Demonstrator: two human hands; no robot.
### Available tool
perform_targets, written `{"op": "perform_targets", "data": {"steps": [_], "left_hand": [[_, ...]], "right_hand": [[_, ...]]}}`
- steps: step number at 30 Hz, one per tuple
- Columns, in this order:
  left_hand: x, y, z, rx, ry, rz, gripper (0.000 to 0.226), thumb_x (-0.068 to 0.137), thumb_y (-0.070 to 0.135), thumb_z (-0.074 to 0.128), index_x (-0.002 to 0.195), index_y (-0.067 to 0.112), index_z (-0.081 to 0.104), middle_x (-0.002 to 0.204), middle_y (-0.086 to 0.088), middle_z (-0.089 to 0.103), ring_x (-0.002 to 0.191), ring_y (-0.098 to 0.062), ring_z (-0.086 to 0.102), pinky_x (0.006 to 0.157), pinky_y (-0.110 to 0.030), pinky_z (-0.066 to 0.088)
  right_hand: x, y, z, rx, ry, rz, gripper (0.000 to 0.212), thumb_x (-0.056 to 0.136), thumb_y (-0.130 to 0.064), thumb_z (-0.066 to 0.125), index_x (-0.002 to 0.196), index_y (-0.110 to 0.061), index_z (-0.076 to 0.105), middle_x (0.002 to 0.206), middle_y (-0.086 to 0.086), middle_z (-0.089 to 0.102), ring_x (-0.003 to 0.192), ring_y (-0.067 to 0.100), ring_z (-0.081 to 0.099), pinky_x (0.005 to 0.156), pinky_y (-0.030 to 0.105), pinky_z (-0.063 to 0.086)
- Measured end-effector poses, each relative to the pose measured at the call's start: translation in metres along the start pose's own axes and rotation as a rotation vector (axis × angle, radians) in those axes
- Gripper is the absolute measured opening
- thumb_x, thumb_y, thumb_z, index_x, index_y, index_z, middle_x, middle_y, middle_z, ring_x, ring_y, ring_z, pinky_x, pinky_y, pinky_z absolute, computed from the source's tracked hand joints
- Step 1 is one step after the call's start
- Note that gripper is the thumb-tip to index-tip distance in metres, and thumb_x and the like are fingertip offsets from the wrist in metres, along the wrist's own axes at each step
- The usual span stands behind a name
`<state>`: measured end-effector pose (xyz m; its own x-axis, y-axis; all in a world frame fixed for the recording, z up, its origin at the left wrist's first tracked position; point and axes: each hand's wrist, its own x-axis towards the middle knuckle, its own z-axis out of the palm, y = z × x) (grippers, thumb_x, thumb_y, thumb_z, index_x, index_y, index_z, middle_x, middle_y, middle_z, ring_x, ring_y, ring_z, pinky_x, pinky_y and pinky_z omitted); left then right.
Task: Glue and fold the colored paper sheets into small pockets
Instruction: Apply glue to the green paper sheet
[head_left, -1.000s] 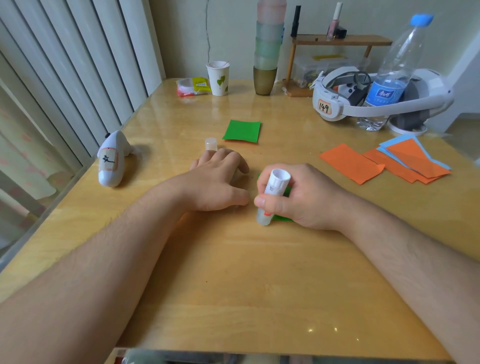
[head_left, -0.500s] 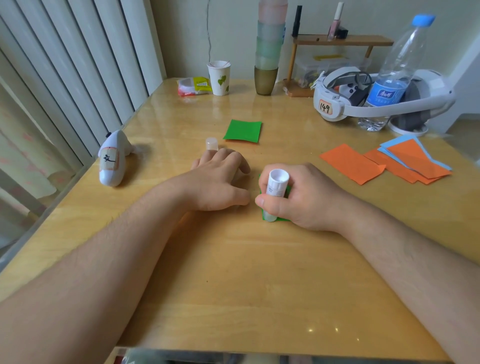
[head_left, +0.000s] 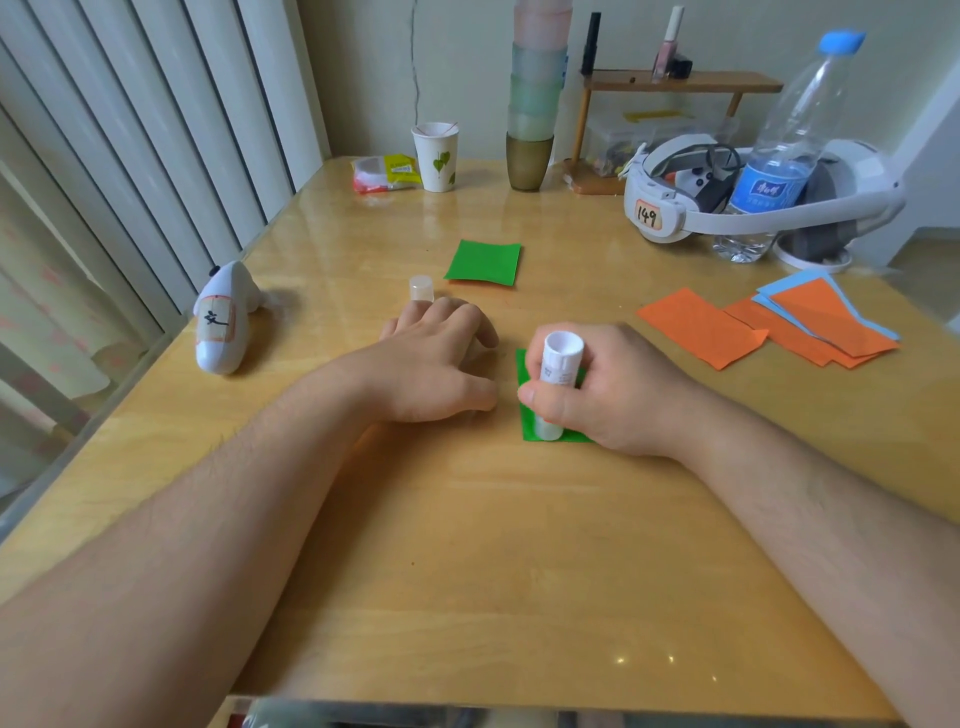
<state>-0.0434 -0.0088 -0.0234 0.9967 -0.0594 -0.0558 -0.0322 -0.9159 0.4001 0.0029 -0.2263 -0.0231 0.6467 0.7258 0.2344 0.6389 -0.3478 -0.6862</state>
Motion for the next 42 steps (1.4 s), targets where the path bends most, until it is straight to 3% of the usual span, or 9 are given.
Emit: {"op": "perform_targets", "data": {"steps": [3,7,12,17,21,25,33,36,42], "left_hand": [[0.0,0.0,0.0,0.006,0.001,0.002,0.049,0.068,0.06,0.052,0.113,0.044,0.04,0.132,0.017,0.033,0.129,-0.012,0.022,0.103,-0.031,0.021],[0.0,0.0,0.0,-0.008,-0.002,-0.004,0.052,0.066,0.057,0.053,0.115,0.045,0.042,0.133,0.016,0.033,0.13,-0.013,0.022,0.104,-0.032,0.022],[0.0,0.0,0.0,-0.014,-0.003,-0.003,0.053,0.066,0.056,0.054,0.116,0.044,0.042,0.136,0.015,0.035,0.133,-0.014,0.022,0.104,-0.032,0.021],[0.0,0.0,0.0,-0.012,-0.004,-0.007,0.053,0.067,0.056,0.054,0.117,0.044,0.042,0.137,0.015,0.035,0.132,-0.014,0.023,0.104,-0.032,0.021],[0.0,0.001,0.0,-0.015,-0.001,-0.006,0.052,0.067,0.056,0.054,0.117,0.044,0.043,0.136,0.015,0.035,0.133,-0.014,0.023,0.105,-0.032,0.021],[0.0,0.002,0.0,-0.008,0.0,-0.012,0.051,0.068,0.057,0.053,0.116,0.045,0.042,0.133,0.016,0.033,0.133,-0.013,0.022,0.104,-0.032,0.021],[0.001,0.003,0.001,0.058,0.022,-0.014,0.037,0.087,0.058,0.058,0.115,0.041,0.039,0.135,0.012,0.036,0.133,-0.017,0.024,0.109,-0.036,0.022],[0.001,0.004,0.001,0.072,0.012,-0.03,0.043,0.077,0.064,0.048,0.112,0.042,0.036,0.135,0.01,0.037,0.132,-0.018,0.025,0.109,-0.038,0.023],[0.001,0.003,0.001,0.019,0.04,-0.042,0.027,0.095,0.048,0.047,0.117,0.037,0.035,0.136,0.008,0.04,0.132,-0.019,0.026,0.104,-0.036,0.023]], "right_hand": [[0.002,-0.006,0.003,0.027,-0.016,-0.033,0.024,0.081,-0.044,0.072,0.079,-0.022,0.062,0.073,-0.001,0.064,0.07,0.02,0.054,0.064,0.03,0.044],[0.006,-0.002,-0.006,0.179,0.142,-0.015,0.021,0.082,-0.039,0.068,0.077,-0.021,0.058,0.063,-0.017,0.058,0.062,0.003,0.048,0.061,0.021,0.039],[0.004,0.003,-0.008,0.201,0.085,0.016,0.03,0.076,-0.043,0.068,0.074,-0.016,0.057,0.06,-0.012,0.055,0.061,0.004,0.048,0.06,0.022,0.038],[0.007,0.002,-0.008,0.461,0.076,-0.004,0.028,0.077,-0.04,0.07,0.077,-0.015,0.057,0.064,-0.011,0.05,0.06,0.007,0.046,0.058,0.018,0.039],[0.004,0.006,-0.007,0.205,0.079,0.001,0.021,0.083,-0.031,0.067,0.078,-0.012,0.058,0.061,-0.014,0.056,0.06,0.003,0.048,0.06,0.02,0.037],[0.015,0.013,-0.005,0.081,0.254,0.061,0.036,0.09,-0.055,0.065,0.089,-0.02,0.059,0.078,0.0,0.071,0.075,0.024,0.062,0.07,0.042,0.049],[0.037,0.013,-0.005,-0.118,0.227,0.207,0.037,0.095,-0.058,0.065,0.09,-0.022,0.059,0.082,-0.005,0.067,0.071,0.013,0.055,0.063,0.031,0.042],[0.039,0.006,-0.002,-0.182,0.167,0.199,0.034,0.094,-0.056,0.069,0.081,-0.029,0.053,0.073,-0.008,0.059,0.065,0.006,0.049,0.053,0.019,0.034],[0.045,0.001,-0.002,-0.299,0.17,0.196,0.044,0.088,-0.064,0.07,0.078,-0.029,0.046,0.074,-0.01,0.056,0.068,0.005,0.049,0.058,0.032,0.034]]}}
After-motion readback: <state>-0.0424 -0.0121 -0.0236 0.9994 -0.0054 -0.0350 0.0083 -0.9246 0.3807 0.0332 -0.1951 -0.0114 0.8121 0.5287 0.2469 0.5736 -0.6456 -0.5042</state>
